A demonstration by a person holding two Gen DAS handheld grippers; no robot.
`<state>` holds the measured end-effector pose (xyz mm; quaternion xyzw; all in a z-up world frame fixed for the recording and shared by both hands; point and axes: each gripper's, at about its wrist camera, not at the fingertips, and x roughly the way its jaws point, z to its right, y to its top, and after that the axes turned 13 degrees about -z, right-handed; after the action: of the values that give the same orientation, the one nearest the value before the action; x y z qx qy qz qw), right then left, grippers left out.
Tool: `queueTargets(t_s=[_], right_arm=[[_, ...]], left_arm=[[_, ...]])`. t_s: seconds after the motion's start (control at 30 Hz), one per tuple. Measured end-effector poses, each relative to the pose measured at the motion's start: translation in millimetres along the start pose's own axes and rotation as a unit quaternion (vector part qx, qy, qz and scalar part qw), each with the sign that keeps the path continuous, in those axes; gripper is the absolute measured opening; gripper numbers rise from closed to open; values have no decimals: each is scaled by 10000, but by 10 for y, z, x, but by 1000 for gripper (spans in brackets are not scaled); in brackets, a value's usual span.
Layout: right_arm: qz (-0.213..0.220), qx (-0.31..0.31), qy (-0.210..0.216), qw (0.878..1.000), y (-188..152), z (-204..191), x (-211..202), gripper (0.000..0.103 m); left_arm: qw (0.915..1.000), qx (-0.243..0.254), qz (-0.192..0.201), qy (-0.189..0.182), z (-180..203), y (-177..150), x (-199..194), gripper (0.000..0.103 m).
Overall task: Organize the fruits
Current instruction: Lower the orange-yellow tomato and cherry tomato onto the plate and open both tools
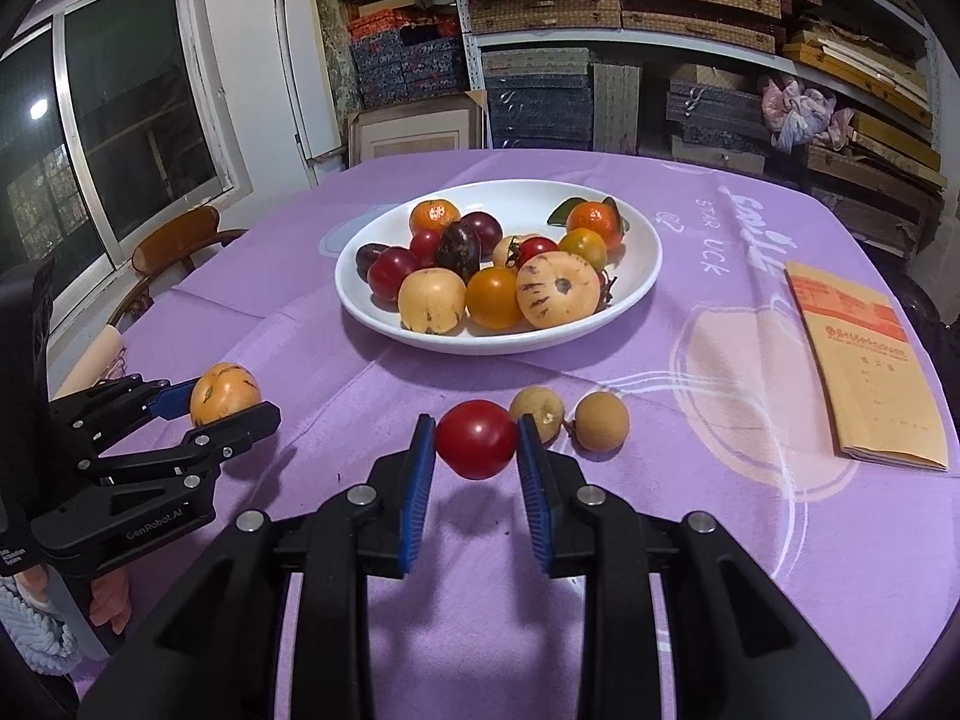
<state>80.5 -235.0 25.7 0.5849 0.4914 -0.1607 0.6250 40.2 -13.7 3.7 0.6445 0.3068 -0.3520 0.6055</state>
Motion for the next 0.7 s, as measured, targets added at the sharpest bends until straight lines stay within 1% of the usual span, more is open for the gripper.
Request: queueTargets(t_s=[0.1,0.23,0.43,0.57,0.7], right_arm=[[38,82,36,10000,72,53,-66,27],[120,57,-52,9999,229,78,-165,27],[242,-30,-226,9994,632,64,-236,27],[275,-58,-343,9990,973,61,-81,27],[107,-17,-458,9989,1356,110,260,27]], left_arm=[[10000,59,15,33,30,79,-4,45],[9998,169,58,65,69,248,-15,45],[9998,121,147,39,-4,737,2,45],[9999,-31,134,-11,-51,1139,121,45],[9998,-188,-32,-27,-93,1457,347,45]])
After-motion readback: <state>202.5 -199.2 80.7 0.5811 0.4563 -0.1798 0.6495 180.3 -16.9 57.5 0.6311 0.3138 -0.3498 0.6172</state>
